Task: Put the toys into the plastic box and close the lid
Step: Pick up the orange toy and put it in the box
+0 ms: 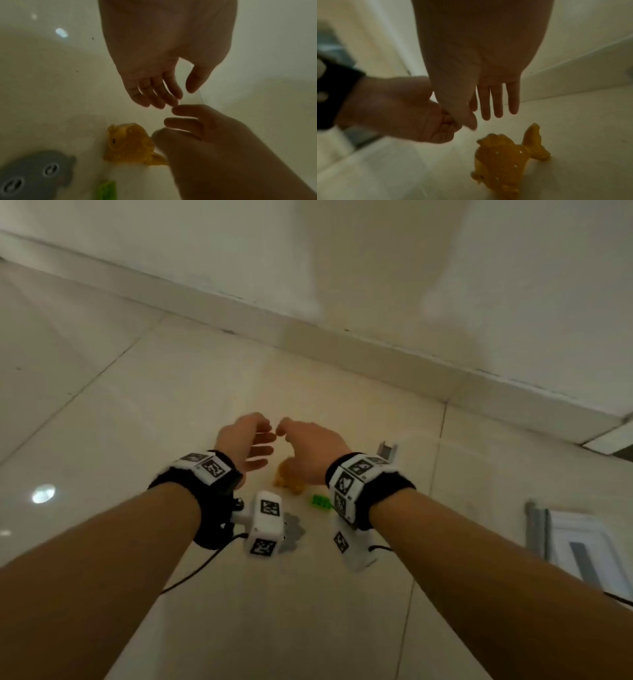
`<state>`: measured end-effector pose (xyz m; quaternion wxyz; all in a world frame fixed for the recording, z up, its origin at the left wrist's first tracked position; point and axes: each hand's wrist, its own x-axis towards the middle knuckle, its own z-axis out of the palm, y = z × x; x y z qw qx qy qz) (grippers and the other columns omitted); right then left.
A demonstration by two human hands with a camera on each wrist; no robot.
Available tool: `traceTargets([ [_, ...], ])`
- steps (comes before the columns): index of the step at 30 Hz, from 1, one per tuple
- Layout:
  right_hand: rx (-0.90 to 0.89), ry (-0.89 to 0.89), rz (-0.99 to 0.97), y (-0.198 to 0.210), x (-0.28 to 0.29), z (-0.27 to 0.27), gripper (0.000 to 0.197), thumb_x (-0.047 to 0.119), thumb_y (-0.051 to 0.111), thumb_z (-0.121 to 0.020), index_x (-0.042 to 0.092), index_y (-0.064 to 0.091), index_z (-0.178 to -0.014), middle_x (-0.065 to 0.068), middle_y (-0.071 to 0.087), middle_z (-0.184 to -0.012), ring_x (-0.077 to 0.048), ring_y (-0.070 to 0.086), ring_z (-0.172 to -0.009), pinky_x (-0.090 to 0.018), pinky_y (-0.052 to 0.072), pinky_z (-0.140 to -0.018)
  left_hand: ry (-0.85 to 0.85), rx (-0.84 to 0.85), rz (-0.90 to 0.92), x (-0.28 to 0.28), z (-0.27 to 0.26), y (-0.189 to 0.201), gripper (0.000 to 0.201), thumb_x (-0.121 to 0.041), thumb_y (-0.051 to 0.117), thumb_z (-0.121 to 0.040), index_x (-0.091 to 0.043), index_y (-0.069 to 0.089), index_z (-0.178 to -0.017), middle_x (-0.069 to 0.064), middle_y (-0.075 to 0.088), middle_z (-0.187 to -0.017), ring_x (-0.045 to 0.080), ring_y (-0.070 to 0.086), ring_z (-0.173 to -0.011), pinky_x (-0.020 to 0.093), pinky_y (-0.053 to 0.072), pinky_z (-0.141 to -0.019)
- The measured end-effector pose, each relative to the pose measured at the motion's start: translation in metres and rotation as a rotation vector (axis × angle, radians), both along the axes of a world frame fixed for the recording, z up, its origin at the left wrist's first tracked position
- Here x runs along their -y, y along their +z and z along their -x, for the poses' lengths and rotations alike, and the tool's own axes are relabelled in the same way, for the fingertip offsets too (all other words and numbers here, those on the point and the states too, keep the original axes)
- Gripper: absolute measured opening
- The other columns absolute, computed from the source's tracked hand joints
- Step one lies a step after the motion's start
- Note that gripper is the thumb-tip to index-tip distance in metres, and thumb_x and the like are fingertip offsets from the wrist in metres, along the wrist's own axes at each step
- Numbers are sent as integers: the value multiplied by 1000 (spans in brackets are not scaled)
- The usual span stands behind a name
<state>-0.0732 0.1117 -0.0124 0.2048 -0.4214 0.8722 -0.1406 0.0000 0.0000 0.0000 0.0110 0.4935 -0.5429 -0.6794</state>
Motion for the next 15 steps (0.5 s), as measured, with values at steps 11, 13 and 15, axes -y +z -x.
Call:
traceTargets([
  [11, -239, 281, -364, -41, 1, -15, 45, 37, 49, -99, 13, 45, -136, -11, 59, -128, -33, 57, -116, -43, 37, -99, -52, 92, 230, -2, 13, 1, 21, -20, 56, -88, -4, 66, -99, 7, 68, -98, 23, 58, -88, 38, 50, -80],
  [13, -199, 235, -288, -32, 1, -14, 43, 37, 55, -96, 12, 48, -130, -10, 62, -122, -31, 61, -109, -39, 39, -90, 15, 67, 296, 3, 13, 2, 18, -20, 55, -88, -6, 65, -92, 8, 68, -100, 25, 58, -89, 38, 51, -83],
  [15, -132, 111, -141, -11, -3, -3, 45, 40, 63, -90, 13, 49, -123, -9, 64, -114, -29, 62, -97, -35, 42, -75, 116, 44, 330, 12, 14, 2, 20, -21, 53, -88, -6, 65, -92, 9, 67, -100, 26, 56, -88, 36, 48, -79],
])
